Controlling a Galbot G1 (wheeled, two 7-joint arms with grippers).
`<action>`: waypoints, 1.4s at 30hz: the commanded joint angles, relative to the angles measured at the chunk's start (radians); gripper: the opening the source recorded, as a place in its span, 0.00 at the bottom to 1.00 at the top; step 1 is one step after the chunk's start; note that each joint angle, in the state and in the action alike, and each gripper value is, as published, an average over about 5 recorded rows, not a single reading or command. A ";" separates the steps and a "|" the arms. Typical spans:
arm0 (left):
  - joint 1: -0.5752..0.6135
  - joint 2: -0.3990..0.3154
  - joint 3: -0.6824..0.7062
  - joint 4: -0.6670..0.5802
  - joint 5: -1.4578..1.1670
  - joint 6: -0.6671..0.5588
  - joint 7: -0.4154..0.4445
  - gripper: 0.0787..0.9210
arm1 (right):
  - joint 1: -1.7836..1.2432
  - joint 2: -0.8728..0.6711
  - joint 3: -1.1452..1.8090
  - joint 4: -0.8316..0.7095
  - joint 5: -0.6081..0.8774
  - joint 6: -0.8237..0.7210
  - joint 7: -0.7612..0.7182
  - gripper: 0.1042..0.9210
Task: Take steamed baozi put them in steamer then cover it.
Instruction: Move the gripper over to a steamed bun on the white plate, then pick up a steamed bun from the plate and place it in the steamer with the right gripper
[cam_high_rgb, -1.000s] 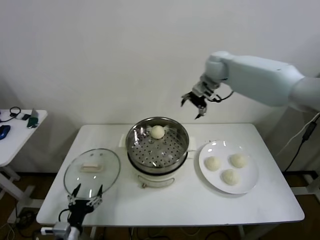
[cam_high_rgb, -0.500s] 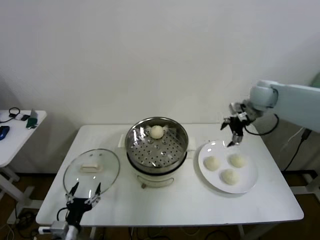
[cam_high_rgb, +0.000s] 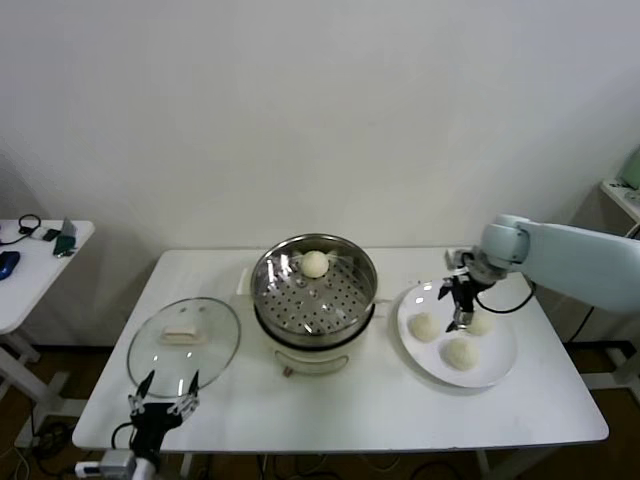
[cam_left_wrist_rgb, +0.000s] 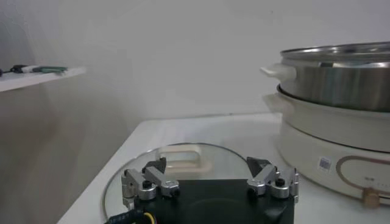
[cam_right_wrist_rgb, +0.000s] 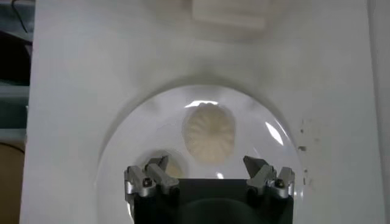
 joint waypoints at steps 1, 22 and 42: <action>0.002 -0.002 0.000 0.001 0.001 -0.003 -0.001 0.88 | -0.116 0.084 0.066 -0.110 -0.045 -0.024 0.010 0.88; -0.001 0.006 0.003 0.006 -0.003 -0.001 0.000 0.88 | -0.144 0.157 0.075 -0.181 -0.084 -0.022 0.003 0.86; -0.008 0.000 0.005 0.006 0.001 0.008 -0.005 0.88 | 0.009 0.125 0.040 -0.103 -0.066 -0.001 -0.045 0.65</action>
